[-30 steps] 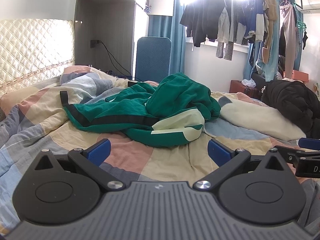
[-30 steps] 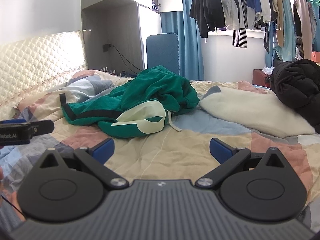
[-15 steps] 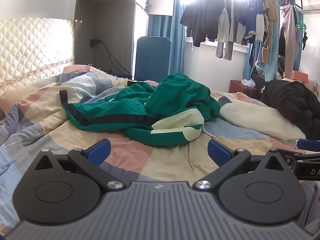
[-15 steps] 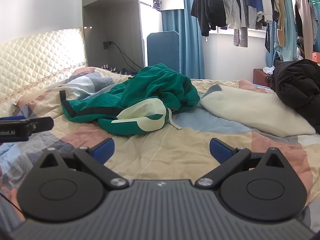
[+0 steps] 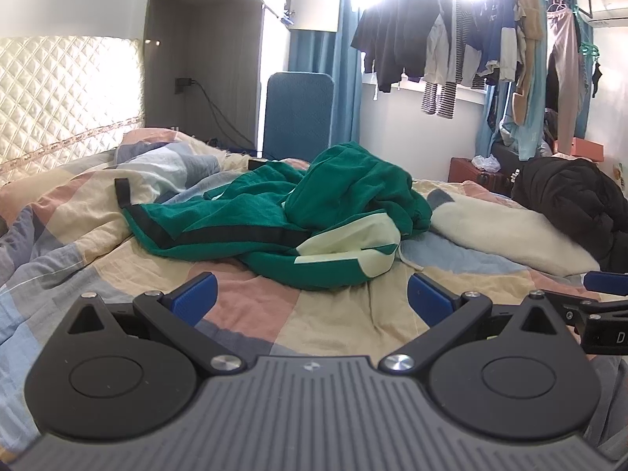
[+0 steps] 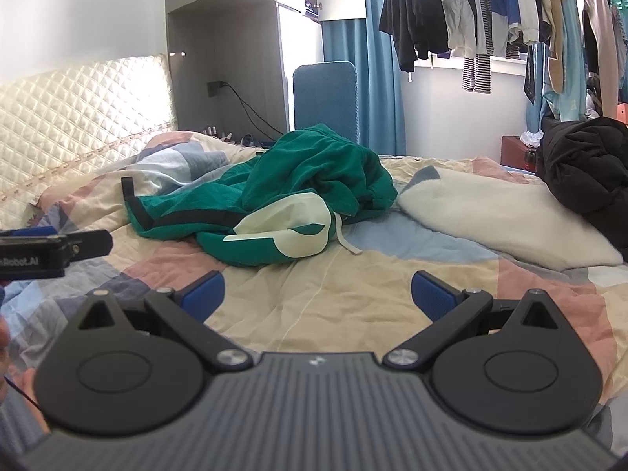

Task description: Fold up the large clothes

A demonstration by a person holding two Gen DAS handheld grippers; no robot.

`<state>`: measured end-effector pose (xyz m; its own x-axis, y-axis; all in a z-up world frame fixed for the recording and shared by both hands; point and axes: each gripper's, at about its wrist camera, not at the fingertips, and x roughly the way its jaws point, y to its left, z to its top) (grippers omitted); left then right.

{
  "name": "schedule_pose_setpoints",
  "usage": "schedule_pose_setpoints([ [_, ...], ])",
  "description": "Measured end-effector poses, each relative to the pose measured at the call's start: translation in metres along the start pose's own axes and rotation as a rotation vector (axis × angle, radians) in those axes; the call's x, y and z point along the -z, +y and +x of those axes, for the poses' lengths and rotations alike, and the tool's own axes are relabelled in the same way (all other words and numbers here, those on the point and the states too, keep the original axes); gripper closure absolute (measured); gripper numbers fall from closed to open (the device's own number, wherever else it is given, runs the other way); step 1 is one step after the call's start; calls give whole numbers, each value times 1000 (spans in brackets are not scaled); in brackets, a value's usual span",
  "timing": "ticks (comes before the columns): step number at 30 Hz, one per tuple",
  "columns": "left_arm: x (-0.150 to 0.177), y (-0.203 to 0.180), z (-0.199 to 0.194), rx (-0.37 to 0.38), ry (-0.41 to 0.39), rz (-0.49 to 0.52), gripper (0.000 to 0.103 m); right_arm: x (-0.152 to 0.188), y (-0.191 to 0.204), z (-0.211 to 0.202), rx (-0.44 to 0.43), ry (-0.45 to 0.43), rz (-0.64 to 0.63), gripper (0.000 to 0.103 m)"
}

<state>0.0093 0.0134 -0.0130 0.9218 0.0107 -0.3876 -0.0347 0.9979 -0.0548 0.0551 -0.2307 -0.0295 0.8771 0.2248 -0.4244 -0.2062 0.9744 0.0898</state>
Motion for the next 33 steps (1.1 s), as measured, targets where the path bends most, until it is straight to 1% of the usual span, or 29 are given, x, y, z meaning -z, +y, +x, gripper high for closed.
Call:
schedule_pose_setpoints([
  [5,-7,-3,5,17,-25,13,0,-4,-2,3,6,-2,20,0],
  [11,-21,-4,30,31,-4,8,0,-16,-3,21,-2,25,31,0],
  [17,-43,-1,56,21,17,7,0,-38,0,44,-21,40,41,0],
  [21,-64,-1,63,15,-6,13,0,-60,3,62,-51,61,60,0],
  [23,-75,-2,68,3,-20,21,0,-71,3,71,-43,63,56,0],
  [26,-93,0,87,-8,-25,25,0,-88,4,87,-43,51,54,0],
  [29,-105,10,117,6,3,-7,0,-100,1,112,-75,39,52,0],
  [32,-103,23,151,-6,25,-38,0,-107,0,149,-85,70,46,0],
  [33,-100,27,162,-4,38,-49,0,-107,0,167,-100,87,48,0],
])
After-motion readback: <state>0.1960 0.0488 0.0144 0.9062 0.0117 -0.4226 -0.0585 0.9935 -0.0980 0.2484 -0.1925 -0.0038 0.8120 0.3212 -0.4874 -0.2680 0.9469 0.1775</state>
